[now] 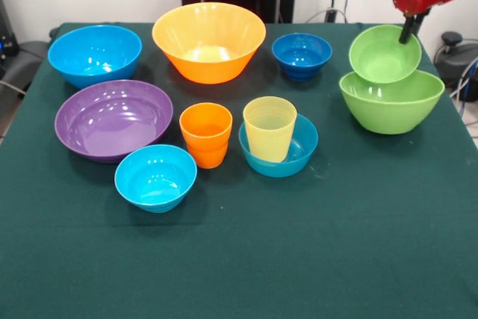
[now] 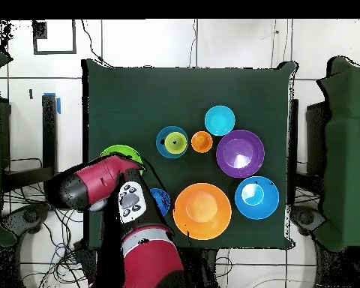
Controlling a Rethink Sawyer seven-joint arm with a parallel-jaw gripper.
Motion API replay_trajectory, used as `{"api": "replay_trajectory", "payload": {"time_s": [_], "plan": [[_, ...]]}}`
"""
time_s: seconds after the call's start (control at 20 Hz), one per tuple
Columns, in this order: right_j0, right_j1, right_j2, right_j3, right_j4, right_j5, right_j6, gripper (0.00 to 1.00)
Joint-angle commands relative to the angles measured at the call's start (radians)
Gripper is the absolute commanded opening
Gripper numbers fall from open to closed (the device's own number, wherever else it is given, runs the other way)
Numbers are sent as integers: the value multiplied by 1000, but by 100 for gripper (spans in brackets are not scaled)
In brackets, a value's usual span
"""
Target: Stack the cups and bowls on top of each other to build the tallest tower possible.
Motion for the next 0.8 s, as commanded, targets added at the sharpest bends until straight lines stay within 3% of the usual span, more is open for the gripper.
{"api": "replay_trajectory", "payload": {"time_s": [0.05,0.8], "plan": [[0,9,87,-93,-30,135,-95,0],[-8,33,117,-169,-38,204,-109,0]]}}
